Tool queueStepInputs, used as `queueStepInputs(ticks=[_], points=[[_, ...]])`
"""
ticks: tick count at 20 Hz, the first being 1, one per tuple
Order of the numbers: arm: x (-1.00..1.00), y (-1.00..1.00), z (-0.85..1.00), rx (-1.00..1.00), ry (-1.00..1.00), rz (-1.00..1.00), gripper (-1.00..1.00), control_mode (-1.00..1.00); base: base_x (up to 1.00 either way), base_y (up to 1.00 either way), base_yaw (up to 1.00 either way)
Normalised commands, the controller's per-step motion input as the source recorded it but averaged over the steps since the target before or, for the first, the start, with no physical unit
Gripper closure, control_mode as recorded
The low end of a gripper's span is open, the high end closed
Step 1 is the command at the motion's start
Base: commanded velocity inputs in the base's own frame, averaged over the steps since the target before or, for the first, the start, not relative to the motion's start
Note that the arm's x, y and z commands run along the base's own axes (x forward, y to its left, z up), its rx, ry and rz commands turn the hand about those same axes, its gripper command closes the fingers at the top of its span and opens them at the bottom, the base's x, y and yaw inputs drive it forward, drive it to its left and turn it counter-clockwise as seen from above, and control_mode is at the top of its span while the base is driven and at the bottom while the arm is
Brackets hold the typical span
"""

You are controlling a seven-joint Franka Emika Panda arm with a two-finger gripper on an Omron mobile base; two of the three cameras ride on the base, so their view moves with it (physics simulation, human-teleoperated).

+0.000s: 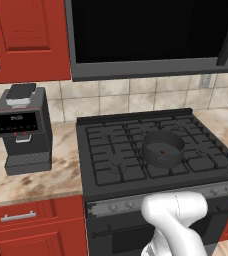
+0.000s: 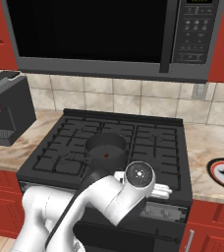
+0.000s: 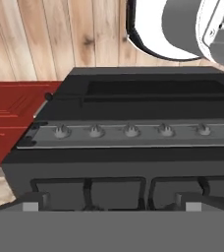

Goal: Retrieve the frozen meat and place it in the pot on a burner. Then turn the burner on.

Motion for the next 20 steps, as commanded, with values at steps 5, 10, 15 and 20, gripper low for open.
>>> queueStepInputs(ticks=[5, 10, 15, 20], points=[[0.0, -0.38, -0.62, -0.04, -0.12, 0.09, -1.0, -1.0, 0.0, 0.0, 0.0], [-0.16, -0.35, -0.64, -0.03, -0.15, 0.18, -1.0, -1.0, 0.0, 0.0, 0.0], [-0.62, -0.01, -0.49, -0.07, -0.05, 0.27, -1.0, -1.0, 0.0, 0.0, 0.0], [0.0, 0.0, -0.3, -0.03, 0.0, 0.15, -1.0, -1.0, 0.0, 0.0, 0.0]])
